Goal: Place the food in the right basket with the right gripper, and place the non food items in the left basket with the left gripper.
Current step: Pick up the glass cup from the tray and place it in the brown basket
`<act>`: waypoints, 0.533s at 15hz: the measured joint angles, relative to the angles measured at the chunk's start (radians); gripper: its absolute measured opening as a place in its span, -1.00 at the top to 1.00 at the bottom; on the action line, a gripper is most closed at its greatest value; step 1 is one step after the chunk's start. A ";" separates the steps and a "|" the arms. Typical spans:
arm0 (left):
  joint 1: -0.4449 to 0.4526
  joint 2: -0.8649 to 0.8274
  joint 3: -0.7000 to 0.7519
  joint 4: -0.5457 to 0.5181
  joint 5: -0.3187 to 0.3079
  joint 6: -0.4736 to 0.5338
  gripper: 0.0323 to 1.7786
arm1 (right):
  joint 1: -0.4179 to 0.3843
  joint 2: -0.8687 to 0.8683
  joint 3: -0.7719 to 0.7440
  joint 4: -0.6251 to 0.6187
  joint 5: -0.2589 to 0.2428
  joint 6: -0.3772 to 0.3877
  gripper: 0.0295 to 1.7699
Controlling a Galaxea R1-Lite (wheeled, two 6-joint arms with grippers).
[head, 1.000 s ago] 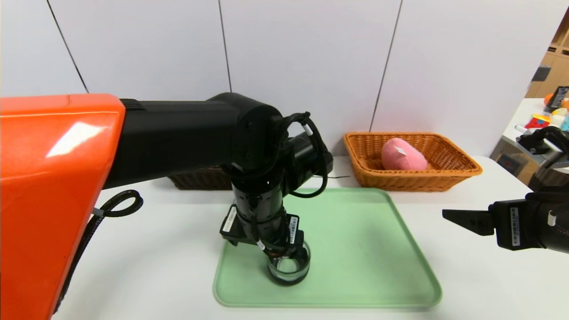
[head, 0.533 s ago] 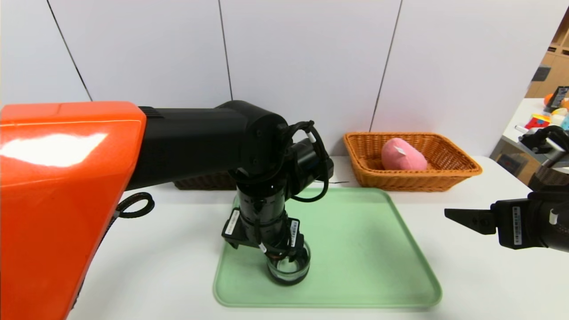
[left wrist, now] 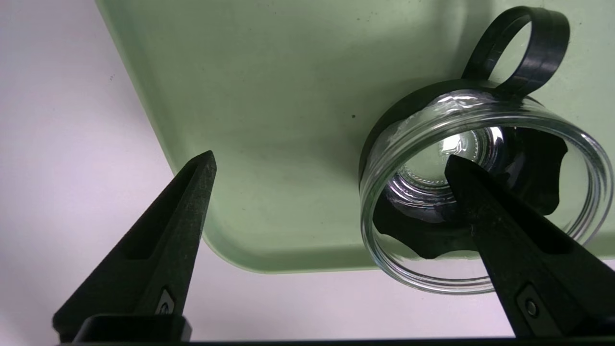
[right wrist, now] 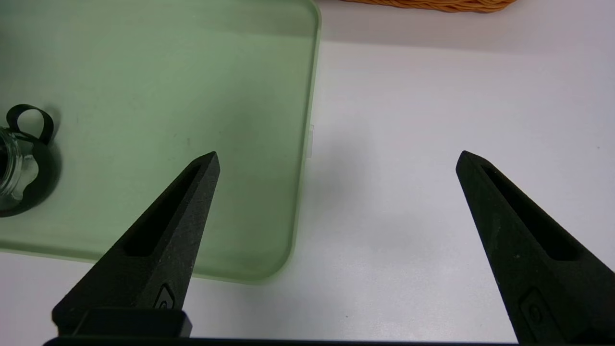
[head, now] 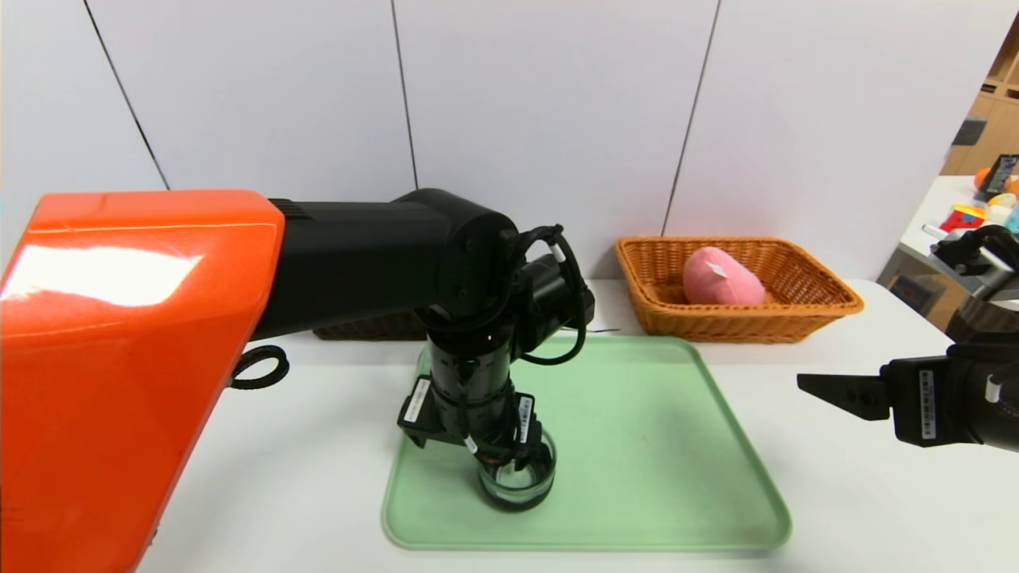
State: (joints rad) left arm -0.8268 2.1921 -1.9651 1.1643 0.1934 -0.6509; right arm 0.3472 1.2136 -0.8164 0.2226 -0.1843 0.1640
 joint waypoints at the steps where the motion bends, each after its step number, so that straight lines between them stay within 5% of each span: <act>1: 0.000 0.001 0.000 0.000 0.000 -0.001 -0.90 | -0.001 0.000 0.000 0.000 0.000 -0.001 -0.92; 6: 0.000 0.003 0.000 -0.002 0.001 -0.001 -0.90 | -0.003 0.004 -0.007 0.020 0.001 -0.008 -0.92; 8: 0.000 0.003 0.000 -0.003 0.002 -0.003 -0.50 | -0.003 0.006 -0.007 0.020 0.001 -0.009 -0.92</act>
State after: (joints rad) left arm -0.8268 2.1951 -1.9651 1.1613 0.1957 -0.6536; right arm 0.3445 1.2196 -0.8234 0.2428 -0.1828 0.1547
